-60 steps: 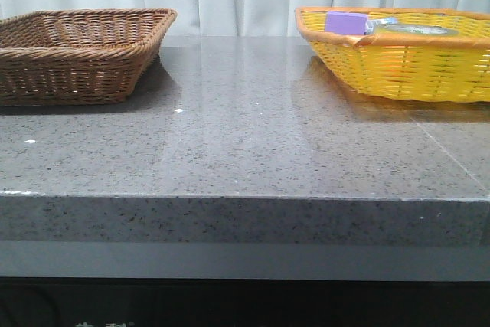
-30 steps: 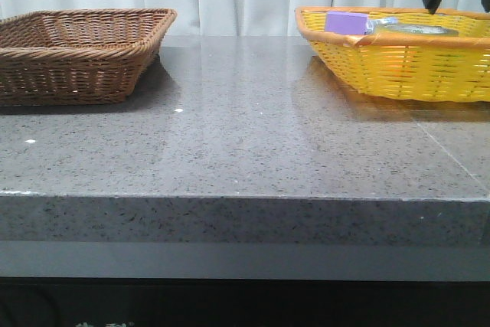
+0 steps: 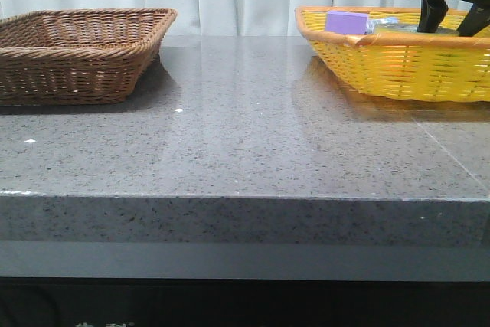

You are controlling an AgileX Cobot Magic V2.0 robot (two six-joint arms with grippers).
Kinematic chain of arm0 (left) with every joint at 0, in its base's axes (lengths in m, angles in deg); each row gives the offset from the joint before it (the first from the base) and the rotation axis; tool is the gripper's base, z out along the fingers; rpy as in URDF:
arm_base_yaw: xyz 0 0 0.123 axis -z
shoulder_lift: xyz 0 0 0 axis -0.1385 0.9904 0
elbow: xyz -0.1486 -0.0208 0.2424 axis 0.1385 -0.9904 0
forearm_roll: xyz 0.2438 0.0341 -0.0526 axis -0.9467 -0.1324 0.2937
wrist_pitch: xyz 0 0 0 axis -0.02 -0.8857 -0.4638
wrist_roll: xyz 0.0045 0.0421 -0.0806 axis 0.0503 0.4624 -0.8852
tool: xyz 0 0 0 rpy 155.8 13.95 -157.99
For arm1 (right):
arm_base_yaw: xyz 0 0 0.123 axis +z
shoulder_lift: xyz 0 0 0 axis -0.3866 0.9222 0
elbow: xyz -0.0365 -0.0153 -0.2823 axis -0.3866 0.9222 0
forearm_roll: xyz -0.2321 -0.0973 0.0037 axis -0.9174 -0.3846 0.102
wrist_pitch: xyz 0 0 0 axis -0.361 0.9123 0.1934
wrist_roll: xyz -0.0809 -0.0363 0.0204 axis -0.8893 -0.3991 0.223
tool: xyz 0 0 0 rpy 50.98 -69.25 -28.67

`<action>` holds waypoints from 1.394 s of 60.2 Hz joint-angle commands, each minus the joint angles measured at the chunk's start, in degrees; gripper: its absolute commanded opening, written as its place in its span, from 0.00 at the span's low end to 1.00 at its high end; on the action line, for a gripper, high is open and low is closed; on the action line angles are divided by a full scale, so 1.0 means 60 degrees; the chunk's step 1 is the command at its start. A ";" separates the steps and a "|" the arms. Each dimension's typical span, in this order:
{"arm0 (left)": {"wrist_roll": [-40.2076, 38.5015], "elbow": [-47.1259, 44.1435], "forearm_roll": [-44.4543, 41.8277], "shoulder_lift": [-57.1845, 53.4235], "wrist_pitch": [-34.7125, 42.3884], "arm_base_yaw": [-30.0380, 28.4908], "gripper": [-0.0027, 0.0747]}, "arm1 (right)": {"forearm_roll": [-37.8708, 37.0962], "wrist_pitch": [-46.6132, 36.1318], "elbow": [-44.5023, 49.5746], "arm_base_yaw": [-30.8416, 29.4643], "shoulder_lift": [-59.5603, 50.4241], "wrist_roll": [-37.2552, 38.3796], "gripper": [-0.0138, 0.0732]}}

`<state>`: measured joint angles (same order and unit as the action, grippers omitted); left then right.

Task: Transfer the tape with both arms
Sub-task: 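Reach the right gripper into the yellow basket over the yellow tape roll, then grasp the tape roll with the right gripper and lift it out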

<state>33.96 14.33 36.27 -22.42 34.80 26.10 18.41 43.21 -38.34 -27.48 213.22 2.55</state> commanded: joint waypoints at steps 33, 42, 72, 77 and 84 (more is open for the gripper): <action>-0.0024 0.0259 0.0129 0.0095 0.0799 0.0086 0.50 | -0.0006 -0.0912 -0.0378 -0.0079 -0.0295 -0.0033 0.35; -0.0024 0.0259 0.0129 0.0095 0.0799 0.0086 0.50 | 0.0023 -0.0326 -0.1035 -0.0079 -0.0316 -0.0033 0.35; -0.0024 0.0259 0.0129 0.0095 0.0799 0.0086 0.50 | 0.1340 0.2279 -0.3401 0.0167 -0.1323 -0.0423 0.35; -0.0024 0.0259 0.0129 0.0095 0.0799 0.0086 0.50 | 0.1503 0.2313 -0.3401 0.0471 -0.1688 -0.0764 0.35; -0.0024 0.0259 0.0129 0.0095 0.0807 0.0086 0.50 | 0.1517 0.2477 -0.3401 0.1128 -0.2013 -0.1245 0.35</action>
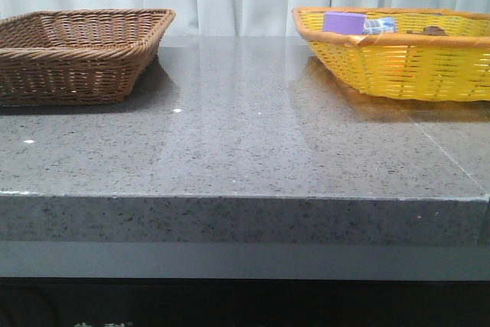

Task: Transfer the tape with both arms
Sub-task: 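Grasp the tape roll with the right gripper and lift it out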

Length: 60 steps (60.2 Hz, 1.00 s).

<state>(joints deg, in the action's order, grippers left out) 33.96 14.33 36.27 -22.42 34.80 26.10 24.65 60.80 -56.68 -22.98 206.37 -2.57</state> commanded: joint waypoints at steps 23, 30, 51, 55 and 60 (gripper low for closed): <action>-0.0024 0.0259 0.0129 0.0095 0.0807 0.0086 0.50 | 0.0507 -0.0423 -0.0126 0.3067 -0.1023 -0.2209 0.35; -0.0024 0.0259 0.0129 0.0095 0.0807 0.0086 0.50 | 0.0529 -0.0442 0.0491 0.3411 -0.1023 -0.2233 0.35; -0.0024 0.0259 0.0129 0.0095 0.0789 0.0086 0.50 | 0.1032 -0.2325 0.3707 0.3863 -0.1572 -0.3227 0.35; -0.0024 0.0259 0.0129 0.0095 0.0789 0.0086 0.50 | 0.1032 -0.3308 0.4618 0.4018 -0.1842 -0.3815 0.35; -0.0024 0.0259 0.0129 0.0095 0.0789 0.0086 0.50 | 0.1054 -0.4455 0.5417 0.4143 -0.2051 -0.4563 0.35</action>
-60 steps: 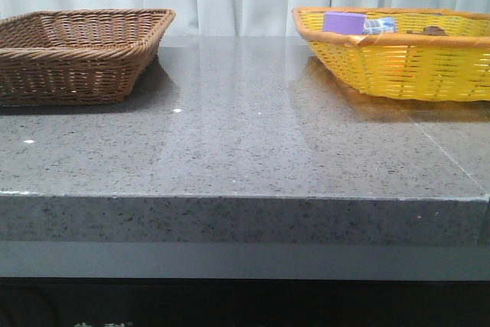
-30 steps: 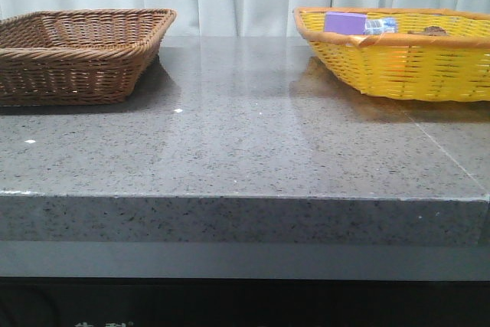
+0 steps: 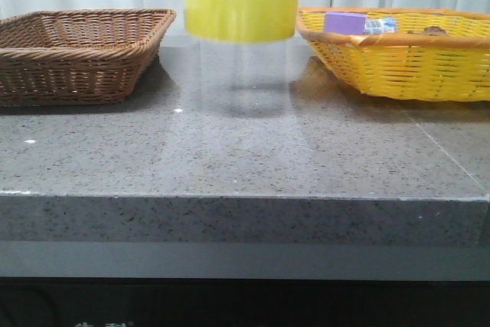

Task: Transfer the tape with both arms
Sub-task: 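Grasp the tape roll with the right gripper and lift it out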

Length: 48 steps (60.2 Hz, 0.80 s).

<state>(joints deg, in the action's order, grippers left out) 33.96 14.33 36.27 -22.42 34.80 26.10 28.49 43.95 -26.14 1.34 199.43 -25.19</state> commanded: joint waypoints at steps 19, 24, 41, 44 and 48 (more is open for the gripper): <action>-0.0024 0.0259 0.0129 0.0095 0.0789 0.0086 0.50 | 0.0673 -0.2437 0.0731 0.0100 -0.0393 -0.1663 0.35; -0.0024 0.0259 0.0129 0.0095 0.0789 0.0086 0.50 | 0.0814 -0.2405 0.0731 0.0100 -0.0144 -0.1663 0.35; -0.0024 0.0259 0.0129 0.0095 0.0789 0.0086 0.50 | 0.0948 -0.2304 0.0748 0.0100 0.0135 -0.1663 0.37; -0.0024 0.0259 0.0129 0.0095 0.0789 0.0086 0.50 | 0.0948 -0.2273 0.0748 0.0100 0.0135 -0.1663 0.41; -0.0024 0.0259 0.0129 0.0095 0.0789 0.0086 0.50 | 0.0948 -0.2251 0.0748 0.0100 0.0135 -0.1649 0.51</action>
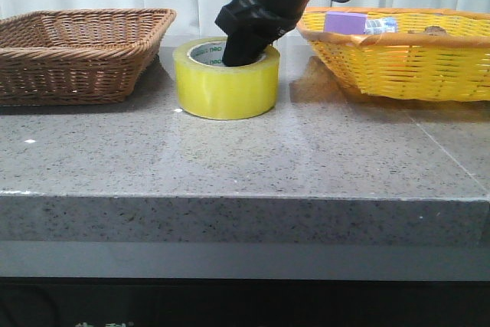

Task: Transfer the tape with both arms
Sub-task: 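Set the tape roll on the table between baskets, open right gripper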

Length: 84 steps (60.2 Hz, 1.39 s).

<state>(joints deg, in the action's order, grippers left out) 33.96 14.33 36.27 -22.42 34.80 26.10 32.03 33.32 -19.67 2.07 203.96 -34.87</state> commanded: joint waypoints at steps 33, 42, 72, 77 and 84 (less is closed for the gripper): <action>-0.0024 0.0259 0.0129 0.0095 0.0807 0.0086 0.50 | 0.0780 0.0368 -0.0397 -0.0031 -0.2952 0.2276 0.68; -0.0024 0.0259 0.0129 0.0095 0.0807 0.0086 0.50 | 0.0558 0.0283 0.0345 -0.0031 -0.4500 0.3255 0.68; -0.0024 0.0259 0.0129 0.0095 0.0772 0.0086 0.50 | -0.0214 -0.0058 0.5866 -0.0031 -1.0298 0.3258 0.68; -0.0024 0.0259 0.0129 0.0095 0.0722 0.0086 0.50 | -0.0337 0.0165 0.6475 -0.0031 -1.0877 0.3520 0.68; -0.0024 0.0259 0.0129 0.0095 0.0621 0.0086 0.50 | -0.1066 0.0504 0.7212 -0.0031 -1.1655 0.4476 0.68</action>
<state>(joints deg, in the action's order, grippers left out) 33.96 14.33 36.27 -22.42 34.80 26.19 28.20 38.36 22.62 2.07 137.22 -11.47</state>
